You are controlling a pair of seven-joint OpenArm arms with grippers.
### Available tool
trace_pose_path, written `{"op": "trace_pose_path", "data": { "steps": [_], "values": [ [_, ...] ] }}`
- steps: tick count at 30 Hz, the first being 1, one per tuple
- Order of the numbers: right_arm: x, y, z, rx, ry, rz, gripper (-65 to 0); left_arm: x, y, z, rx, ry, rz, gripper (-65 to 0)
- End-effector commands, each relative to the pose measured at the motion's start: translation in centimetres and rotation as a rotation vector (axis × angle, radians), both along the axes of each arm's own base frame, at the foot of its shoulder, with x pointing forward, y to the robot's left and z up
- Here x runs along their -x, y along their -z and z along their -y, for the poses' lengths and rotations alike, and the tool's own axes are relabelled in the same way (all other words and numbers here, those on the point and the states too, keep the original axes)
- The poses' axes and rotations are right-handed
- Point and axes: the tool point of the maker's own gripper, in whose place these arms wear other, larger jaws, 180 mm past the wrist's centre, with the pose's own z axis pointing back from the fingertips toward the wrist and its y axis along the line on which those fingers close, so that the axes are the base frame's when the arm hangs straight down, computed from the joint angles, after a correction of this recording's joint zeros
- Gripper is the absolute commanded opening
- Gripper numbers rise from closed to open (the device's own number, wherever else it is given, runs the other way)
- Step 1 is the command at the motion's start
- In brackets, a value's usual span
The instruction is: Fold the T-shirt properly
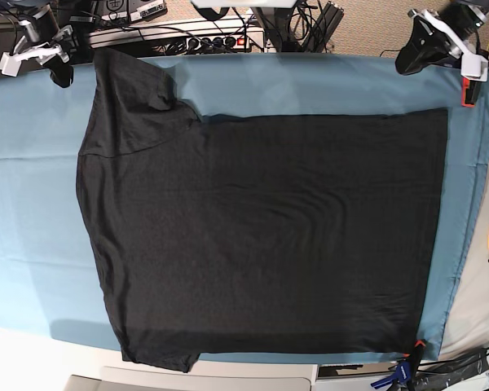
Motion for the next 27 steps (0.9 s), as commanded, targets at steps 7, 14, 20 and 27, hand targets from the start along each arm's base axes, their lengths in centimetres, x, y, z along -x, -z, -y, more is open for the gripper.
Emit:
{"op": "trace_pose_path", "data": {
  "steps": [7, 14, 20, 27],
  "values": [
    [-1.9, -1.3, -1.5, -0.057, -0.046, 0.078, -37.4, -0.4, -0.4, -0.5, -0.004, -0.026, 0.001, -32.4],
    [-4.0, -0.9, -3.3, -0.08, -0.103, 0.08, -37.4, -1.8, 0.1, -1.3, -0.061, -0.049, 0.013, -32.4],
    [-3.7, 1.0, -5.4, -0.099, -0.133, 0.02, -37.4, -1.9, 0.3, -1.5, -0.086, -0.051, 0.011, -32.4],
    [-2.4, 1.7, -2.3, -0.007, -0.026, -0.03, -37.4, -1.8, 0.6, -1.6, -0.104, -0.046, 0.003, -32.4]
  ]
}}
